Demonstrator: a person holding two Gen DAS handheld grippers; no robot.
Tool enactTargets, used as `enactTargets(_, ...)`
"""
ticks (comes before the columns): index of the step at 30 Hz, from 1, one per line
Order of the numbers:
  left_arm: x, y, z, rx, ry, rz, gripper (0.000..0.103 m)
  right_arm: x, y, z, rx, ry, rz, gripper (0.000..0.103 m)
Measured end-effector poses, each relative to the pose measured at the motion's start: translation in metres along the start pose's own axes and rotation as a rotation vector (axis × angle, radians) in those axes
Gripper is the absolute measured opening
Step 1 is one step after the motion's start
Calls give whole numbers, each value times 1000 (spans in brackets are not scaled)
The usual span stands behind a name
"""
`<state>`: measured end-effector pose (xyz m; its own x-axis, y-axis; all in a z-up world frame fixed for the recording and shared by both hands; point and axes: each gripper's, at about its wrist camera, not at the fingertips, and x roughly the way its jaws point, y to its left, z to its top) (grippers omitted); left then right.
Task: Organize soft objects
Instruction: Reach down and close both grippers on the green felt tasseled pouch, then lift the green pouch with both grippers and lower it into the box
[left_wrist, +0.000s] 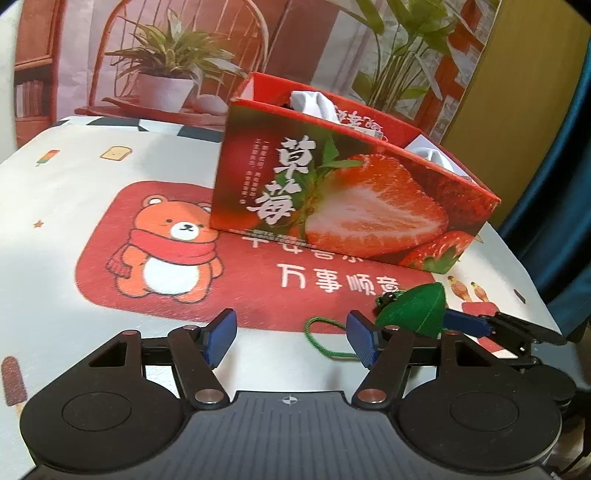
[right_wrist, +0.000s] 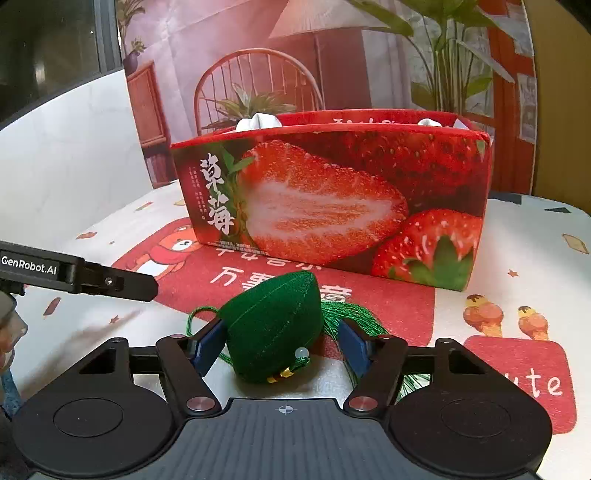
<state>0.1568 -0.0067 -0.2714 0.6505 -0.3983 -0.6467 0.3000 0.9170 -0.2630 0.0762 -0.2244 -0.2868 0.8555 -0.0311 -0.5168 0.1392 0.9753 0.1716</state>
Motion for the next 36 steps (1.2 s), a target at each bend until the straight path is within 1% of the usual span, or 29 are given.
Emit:
enactTargets(3, 7, -9, 5, 10, 16, -28, 68, 0, 0, 0, 4, 1, 9, 63)
enactTargets(5, 15, -16, 8, 8, 41, -61, 68, 1, 1, 0, 1, 8, 16, 61)
enactTargets(6, 19, -18, 9, -3, 56, -77, 68, 1, 1, -1, -3, 12, 21, 61)
enactTargets(9, 33, -20, 10, -80, 104, -147, 67, 5, 2, 0, -11, 39, 36, 58)
enactTargets(11, 40, -22, 10, -111, 120, -179, 67, 6, 1, 0, -6, 45, 40, 57)
enactTargets(17, 50, -35, 8, -70, 126, -237, 67, 6, 0, 0, -4, 40, 34, 54)
enactTargets(19, 52, -36, 10, -54, 131, -239, 66, 6, 0, 0, -6, 37, 27, 53)
enactTargets(20, 55, -37, 11, -46, 135, -240, 63, 6, 0, 1, -7, 36, 23, 53)
enactTargets(21, 57, -37, 13, -39, 141, -247, 57, 6, 0, 1, -7, 36, 18, 53)
enactTargets(25, 65, -40, 18, -10, 151, -290, 56, 7, 3, 3, -22, 41, -8, 53)
enactTargets(28, 71, -46, 21, 21, 161, -319, 50, 9, 4, 6, -30, 54, -17, 54)
enactTargets(31, 71, -51, 22, 52, 152, -314, 49, 12, 4, 8, -39, 63, -30, 50)
enactTargets(36, 60, -47, 33, 23, 110, -335, 48, 7, 7, 20, -85, 54, -32, 49)
